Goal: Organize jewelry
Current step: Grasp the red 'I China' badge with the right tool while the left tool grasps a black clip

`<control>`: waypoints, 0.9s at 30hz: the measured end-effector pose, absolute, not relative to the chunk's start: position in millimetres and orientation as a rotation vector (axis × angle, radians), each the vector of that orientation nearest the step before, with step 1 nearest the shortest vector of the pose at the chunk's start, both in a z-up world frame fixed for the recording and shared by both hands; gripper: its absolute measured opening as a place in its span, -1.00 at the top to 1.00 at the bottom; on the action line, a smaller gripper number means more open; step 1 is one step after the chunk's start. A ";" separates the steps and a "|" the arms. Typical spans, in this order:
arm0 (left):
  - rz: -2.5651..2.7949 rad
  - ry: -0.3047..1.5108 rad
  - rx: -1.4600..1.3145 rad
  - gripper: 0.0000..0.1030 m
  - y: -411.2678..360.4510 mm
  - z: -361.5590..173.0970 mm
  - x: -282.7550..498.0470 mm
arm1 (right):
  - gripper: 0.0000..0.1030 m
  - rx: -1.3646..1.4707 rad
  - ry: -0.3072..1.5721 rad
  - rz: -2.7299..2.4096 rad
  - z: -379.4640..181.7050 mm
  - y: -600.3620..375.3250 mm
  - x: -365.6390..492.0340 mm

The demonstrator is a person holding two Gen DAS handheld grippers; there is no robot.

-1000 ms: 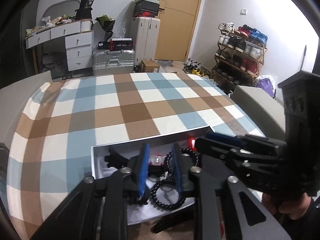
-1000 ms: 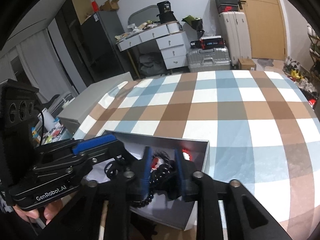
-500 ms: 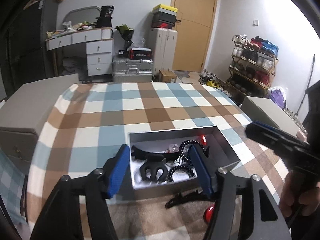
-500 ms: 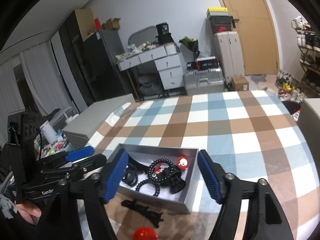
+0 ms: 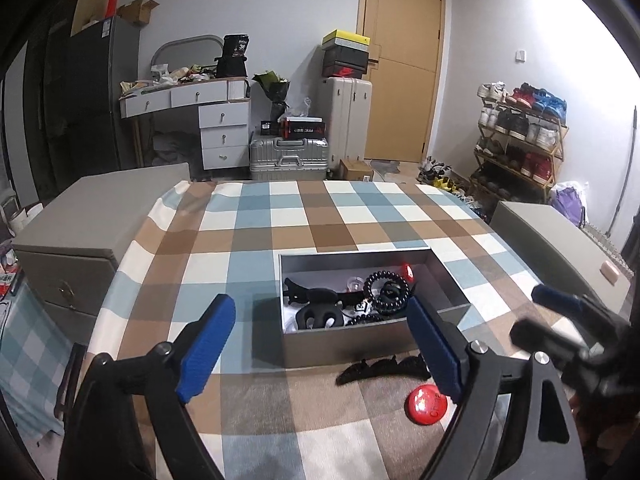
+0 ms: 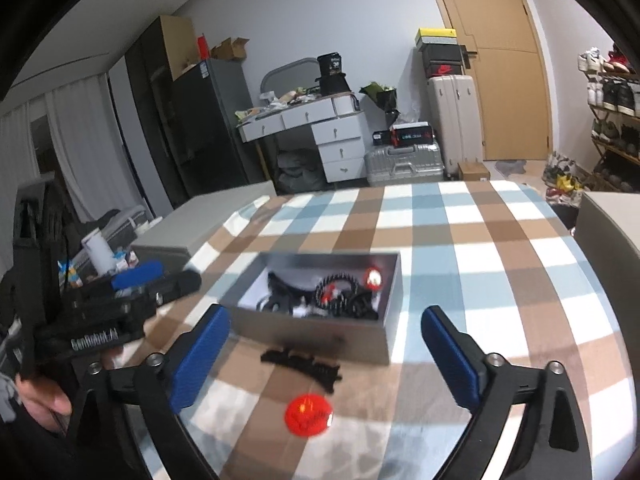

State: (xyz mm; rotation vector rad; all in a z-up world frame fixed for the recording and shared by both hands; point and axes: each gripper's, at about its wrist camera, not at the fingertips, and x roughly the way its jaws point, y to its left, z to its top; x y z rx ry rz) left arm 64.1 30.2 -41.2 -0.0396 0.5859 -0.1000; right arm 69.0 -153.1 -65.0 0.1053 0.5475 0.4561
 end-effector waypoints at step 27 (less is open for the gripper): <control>-0.030 0.704 -0.087 -0.97 60.4 -94.3 16.8 | -0.46 -0.098 0.868 0.428 -146.0 -103.0 84.5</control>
